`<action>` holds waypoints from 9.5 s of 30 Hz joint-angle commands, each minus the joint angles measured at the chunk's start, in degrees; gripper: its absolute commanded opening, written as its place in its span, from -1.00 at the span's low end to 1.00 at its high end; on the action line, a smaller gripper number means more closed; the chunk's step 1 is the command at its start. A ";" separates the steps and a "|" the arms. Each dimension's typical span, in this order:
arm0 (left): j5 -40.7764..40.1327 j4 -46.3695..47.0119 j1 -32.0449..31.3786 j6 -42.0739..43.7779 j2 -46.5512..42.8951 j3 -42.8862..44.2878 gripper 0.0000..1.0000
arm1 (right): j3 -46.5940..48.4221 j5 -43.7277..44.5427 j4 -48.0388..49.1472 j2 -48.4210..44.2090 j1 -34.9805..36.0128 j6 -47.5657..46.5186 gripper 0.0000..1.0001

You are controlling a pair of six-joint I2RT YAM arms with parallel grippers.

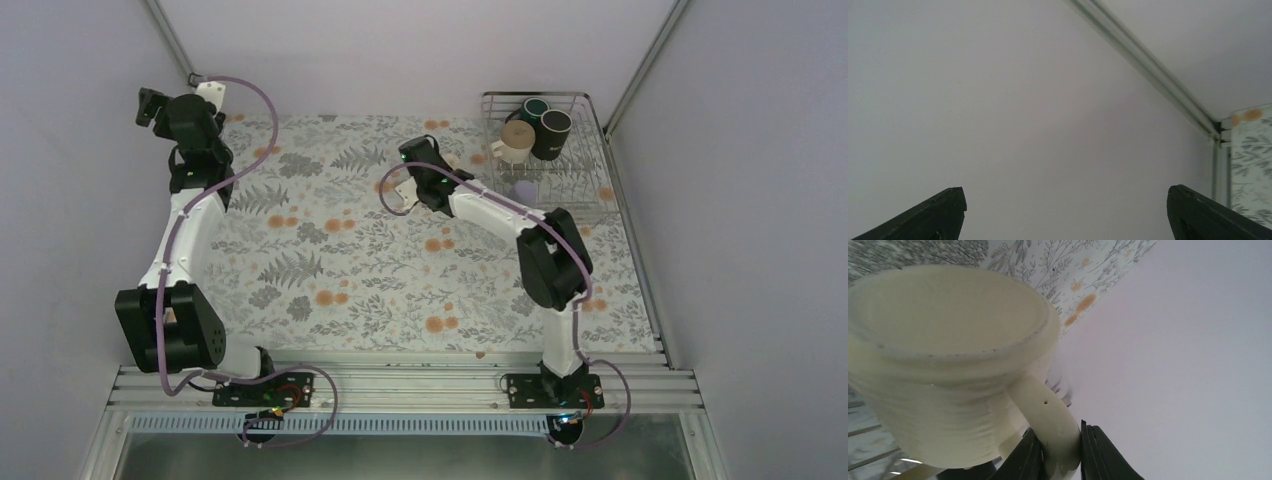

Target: Unload the cups from the dish rack

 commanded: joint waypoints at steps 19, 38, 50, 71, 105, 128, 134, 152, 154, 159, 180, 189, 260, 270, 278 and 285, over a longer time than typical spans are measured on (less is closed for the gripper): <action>5.35 2.45 11.46 -0.83 -2.76 -3.94 1.00 | 13.55 17.62 18.24 20.37 8.42 -19.63 -0.37; 12.95 -7.69 12.48 -6.66 -2.94 -1.02 1.00 | 36.61 5.77 -27.59 16.43 10.47 24.15 0.47; 21.84 -19.97 3.78 -13.41 1.72 6.93 1.00 | 22.23 -26.72 -26.88 -10.10 -25.51 66.25 1.00; 20.95 -23.84 -7.40 -16.62 9.19 9.42 1.00 | 7.63 -54.20 -44.05 -6.29 -37.88 65.97 1.00; 30.35 -3.02 -23.02 -15.86 4.91 0.22 1.00 | 27.09 -75.13 -48.66 -6.38 -46.69 70.81 0.01; 78.79 40.43 -32.58 -20.57 19.49 -3.05 0.81 | 30.52 -117.55 -53.77 -5.44 -45.23 78.05 -0.07; 76.27 42.91 -36.40 -19.68 23.40 -0.37 0.83 | 29.27 -117.30 -53.77 -5.73 -43.71 78.32 -0.07; 67.08 45.31 -38.44 -17.99 25.85 4.04 0.68 | 21.93 -117.09 -53.64 -9.69 -40.36 76.87 -0.04; 68.32 42.47 -38.77 -19.46 25.63 5.97 0.63 | 20.23 -117.42 -53.66 -10.73 -39.81 76.52 -0.02; 70.86 37.48 -39.63 -20.18 24.73 8.64 0.20 | 20.26 -117.95 -52.96 -11.32 -38.67 77.51 -0.01; 50.49 -3.02 -27.13 3.50 14.84 17.42 -0.95 | 37.90 -44.53 -38.90 -8.50 -41.40 69.92 1.00; 51.58 -45.36 -0.95 25.86 23.86 41.32 -0.95 | 45.76 -37.13 -43.74 5.21 -41.36 68.29 1.00; 62.82 -0.93 -13.55 -10.91 6.50 16.65 1.00 | 48.59 -46.80 -34.21 20.88 -51.95 72.43 1.00; 58.41 12.79 -19.44 -15.81 7.43 3.27 1.00 | 48.83 -59.78 -31.14 24.73 -49.96 75.17 1.00; 57.67 15.63 -19.78 -16.18 9.20 0.71 1.00 | 48.45 -57.01 -24.31 28.74 -48.65 78.53 1.00; 57.40 17.61 -19.81 -17.32 9.37 -0.63 1.00 | 47.45 -57.44 -19.76 28.16 -48.86 82.57 1.00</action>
